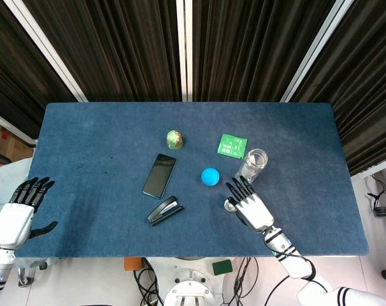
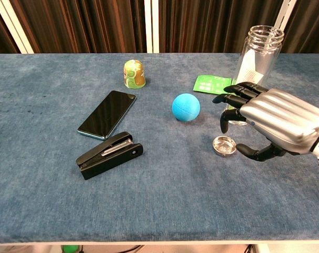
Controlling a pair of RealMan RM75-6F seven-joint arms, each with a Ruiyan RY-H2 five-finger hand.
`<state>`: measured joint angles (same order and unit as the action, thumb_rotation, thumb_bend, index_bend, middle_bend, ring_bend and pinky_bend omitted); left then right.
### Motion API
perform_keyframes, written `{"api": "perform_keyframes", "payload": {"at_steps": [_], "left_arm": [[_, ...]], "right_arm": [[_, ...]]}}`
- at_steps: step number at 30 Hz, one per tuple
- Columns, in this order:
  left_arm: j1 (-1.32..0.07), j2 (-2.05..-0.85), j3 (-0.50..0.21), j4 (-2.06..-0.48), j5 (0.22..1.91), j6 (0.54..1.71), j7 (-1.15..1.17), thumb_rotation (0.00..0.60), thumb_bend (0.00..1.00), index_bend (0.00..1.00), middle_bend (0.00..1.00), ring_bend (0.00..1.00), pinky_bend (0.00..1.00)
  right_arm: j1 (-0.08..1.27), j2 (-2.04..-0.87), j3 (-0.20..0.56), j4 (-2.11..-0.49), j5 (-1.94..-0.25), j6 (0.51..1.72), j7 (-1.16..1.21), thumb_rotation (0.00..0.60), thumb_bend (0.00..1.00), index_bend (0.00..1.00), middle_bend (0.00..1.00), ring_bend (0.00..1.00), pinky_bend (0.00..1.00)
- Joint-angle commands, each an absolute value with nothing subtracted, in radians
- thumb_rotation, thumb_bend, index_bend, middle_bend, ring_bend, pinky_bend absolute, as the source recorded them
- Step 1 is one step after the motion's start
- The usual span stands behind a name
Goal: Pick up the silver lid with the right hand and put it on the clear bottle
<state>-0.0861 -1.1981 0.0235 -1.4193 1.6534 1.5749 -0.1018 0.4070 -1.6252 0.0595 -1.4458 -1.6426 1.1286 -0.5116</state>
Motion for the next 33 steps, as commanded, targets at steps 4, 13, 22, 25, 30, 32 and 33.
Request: {"api": "perform_keyframes", "payload": {"at_steps": [4, 13, 22, 25, 30, 32, 33], "left_arm": [[-0.084, -1.196, 0.023, -1.419, 1.652, 1.579, -0.104, 0.6, 0.04, 0.12, 0.1, 0.06, 0.12], [-0.083, -1.2, 0.026, -1.415, 1.654, 1.577, -0.106, 0.6, 0.04, 0.12, 0.1, 0.06, 0.12], [-0.081, -1.194, 0.025, -1.413, 1.651, 1.578, -0.112, 0.6, 0.04, 0.12, 0.1, 0.06, 0.12], [-0.083, -1.195, 0.024, -1.41, 1.651, 1.577, -0.115, 0.6, 0.05, 0.12, 0.1, 0.06, 0.12], [-0.082, -1.195, 0.023, -1.406, 1.647, 1.576, -0.12, 0.6, 0.05, 0.12, 0.1, 0.06, 0.12], [-0.081, -1.195, 0.023, -1.405, 1.646, 1.576, -0.122, 0.6, 0.05, 0.12, 0.1, 0.06, 0.12], [-0.081, -1.194, 0.023, -1.404, 1.646, 1.576, -0.122, 0.6, 0.05, 0.12, 0.1, 0.06, 0.12]], "right_arm": [[0.418, -1.63, 0.058, -1.448, -1.629, 1.127, -0.519, 0.6, 0.39, 0.42, 0.09, 0.0, 0.0], [0.44, -1.653, 0.058, -1.424, -1.598, 1.11, -0.533, 0.6, 0.39, 0.43, 0.09, 0.0, 0.0], [0.454, -1.674, 0.058, -1.398, -1.57, 1.107, -0.545, 0.6, 0.39, 0.48, 0.09, 0.0, 0.0], [0.458, -1.679, 0.057, -1.393, -1.562, 1.105, -0.546, 0.6, 0.39, 0.48, 0.09, 0.0, 0.0], [0.464, -1.686, 0.053, -1.384, -1.553, 1.103, -0.55, 0.6, 0.4, 0.5, 0.09, 0.0, 0.0], [0.467, -1.689, 0.053, -1.379, -1.549, 1.102, -0.553, 0.6, 0.4, 0.51, 0.09, 0.0, 0.0], [0.468, -1.691, 0.053, -1.377, -1.547, 1.103, -0.554, 0.6, 0.41, 0.52, 0.09, 0.0, 0.0]]}}
